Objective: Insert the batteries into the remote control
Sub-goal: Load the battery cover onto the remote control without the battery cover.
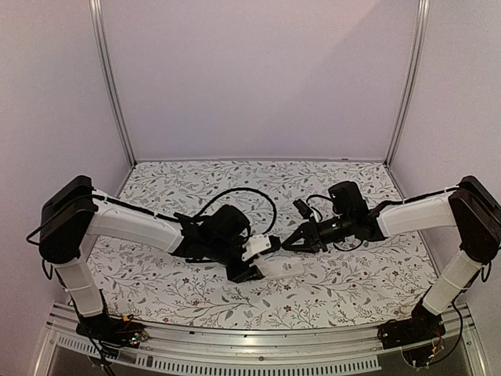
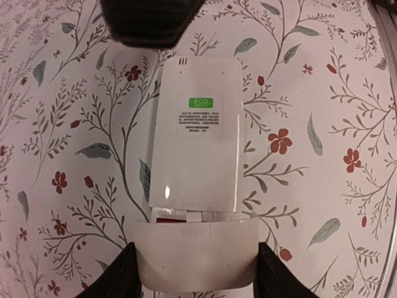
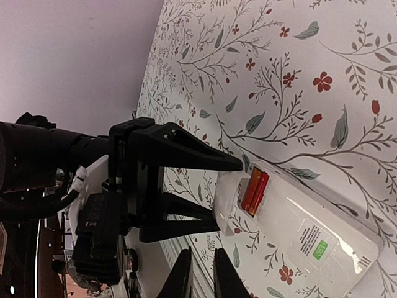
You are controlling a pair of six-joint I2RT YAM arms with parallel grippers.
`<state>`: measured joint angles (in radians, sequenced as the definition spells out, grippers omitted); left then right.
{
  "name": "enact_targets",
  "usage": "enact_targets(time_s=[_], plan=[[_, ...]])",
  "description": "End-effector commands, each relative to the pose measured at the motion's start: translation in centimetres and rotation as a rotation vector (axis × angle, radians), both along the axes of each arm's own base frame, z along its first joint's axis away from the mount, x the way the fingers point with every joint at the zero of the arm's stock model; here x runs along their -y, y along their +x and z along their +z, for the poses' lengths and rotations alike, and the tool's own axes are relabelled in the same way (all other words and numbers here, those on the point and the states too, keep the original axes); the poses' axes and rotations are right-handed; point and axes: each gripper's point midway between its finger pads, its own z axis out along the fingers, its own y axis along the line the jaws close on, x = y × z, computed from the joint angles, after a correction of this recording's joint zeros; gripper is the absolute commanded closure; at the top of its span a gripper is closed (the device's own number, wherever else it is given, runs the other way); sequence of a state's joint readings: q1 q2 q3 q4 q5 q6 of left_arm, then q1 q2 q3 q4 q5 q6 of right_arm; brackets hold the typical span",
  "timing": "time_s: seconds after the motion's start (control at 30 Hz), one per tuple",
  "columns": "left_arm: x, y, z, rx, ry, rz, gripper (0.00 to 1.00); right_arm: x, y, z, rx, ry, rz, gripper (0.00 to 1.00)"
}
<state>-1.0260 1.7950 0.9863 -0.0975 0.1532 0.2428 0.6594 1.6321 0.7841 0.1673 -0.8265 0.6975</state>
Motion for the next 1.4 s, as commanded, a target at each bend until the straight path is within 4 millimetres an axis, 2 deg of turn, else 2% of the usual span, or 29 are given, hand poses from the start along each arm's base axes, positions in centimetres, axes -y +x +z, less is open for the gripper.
enact_targets(time_s=[0.0,0.27,0.67,1.0,1.37], plan=[[0.0,0.4,-0.7,-0.038,0.028,-0.030,0.47,-0.4,-0.1,-0.6,-0.027,0.026,0.009,0.88],[-0.7,0.6,-2.4,-0.069,0.078,-0.043,0.45,-1.3,-0.3,-1.1,-0.067,0.061,0.012,0.93],[-1.1,0.7,-3.5,-0.082,0.119,-0.052,0.43,-3.3,-1.6,-2.4,-0.123,0.081,0.051,0.95],[-1.1,0.5,-4.0,-0.104,0.129,-0.060,0.42,-4.7,-2.0,-4.1,-0.164,0.065,0.062,0.96],[-1.1,0.5,-3.9,-0.101,0.127,-0.058,0.42,-6.4,-1.6,-4.9,-0.189,0.097,0.043,0.96]])
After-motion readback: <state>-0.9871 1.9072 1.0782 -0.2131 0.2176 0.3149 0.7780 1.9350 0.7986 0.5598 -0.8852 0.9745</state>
